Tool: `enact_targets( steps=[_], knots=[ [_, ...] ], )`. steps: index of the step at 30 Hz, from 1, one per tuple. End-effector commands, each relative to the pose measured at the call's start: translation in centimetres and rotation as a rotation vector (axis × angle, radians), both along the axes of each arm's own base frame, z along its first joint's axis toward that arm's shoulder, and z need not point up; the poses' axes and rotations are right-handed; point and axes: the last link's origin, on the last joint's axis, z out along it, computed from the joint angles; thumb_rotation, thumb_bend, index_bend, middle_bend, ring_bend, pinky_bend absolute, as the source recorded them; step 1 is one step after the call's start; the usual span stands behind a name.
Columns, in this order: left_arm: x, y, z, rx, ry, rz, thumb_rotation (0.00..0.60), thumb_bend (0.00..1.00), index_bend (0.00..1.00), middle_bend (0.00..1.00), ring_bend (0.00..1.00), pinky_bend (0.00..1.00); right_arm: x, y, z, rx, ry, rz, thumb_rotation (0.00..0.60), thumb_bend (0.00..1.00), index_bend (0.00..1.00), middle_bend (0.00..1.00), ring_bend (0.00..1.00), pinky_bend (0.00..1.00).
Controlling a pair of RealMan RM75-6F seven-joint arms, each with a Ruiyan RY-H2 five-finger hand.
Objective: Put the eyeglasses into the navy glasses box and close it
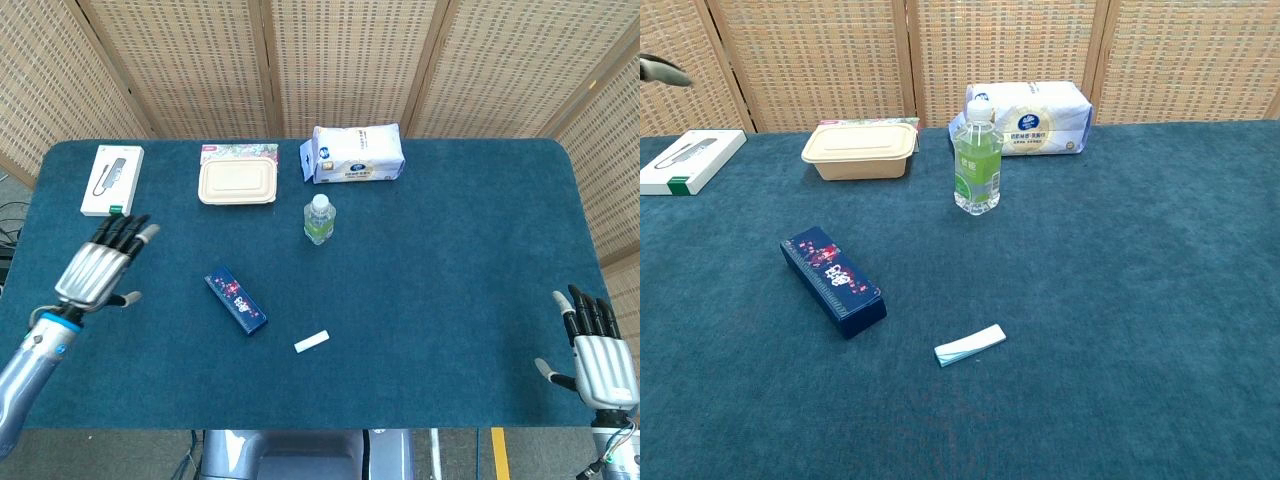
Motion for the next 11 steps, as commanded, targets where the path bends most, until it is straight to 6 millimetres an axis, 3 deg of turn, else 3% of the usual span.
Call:
enact_targets(
  steps=[1, 6, 11],
  knots=[
    [-2.7, -3.0, 2.7, 0.124, -0.01, 0.164, 0.6, 0.0, 0.0, 0.0, 0.0, 0.0, 0.0, 0.0, 0.0, 0.0, 0.0, 0.0, 0.6, 0.21, 0.02, 0.0, 0.0, 0.0],
    [-4.9, -7.1, 4.2, 0.262, -0.056, 0.316, 0.6, 0.0, 0.0, 0.0, 0.0, 0.0, 0.0, 0.1, 0.0, 0.0, 0.0, 0.001, 0.6, 0.21, 0.02, 0.0, 0.0, 0.0],
    [-5.3, -9.5, 4.4, 0.335, -0.182, 0.305, 0.6, 0.0, 0.0, 0.0, 0.0, 0.0, 0.0, 0.2, 0.1, 0.002, -0.007, 0.0, 0.6, 0.21, 0.03, 0.0, 0.0, 0.0]
  ],
)
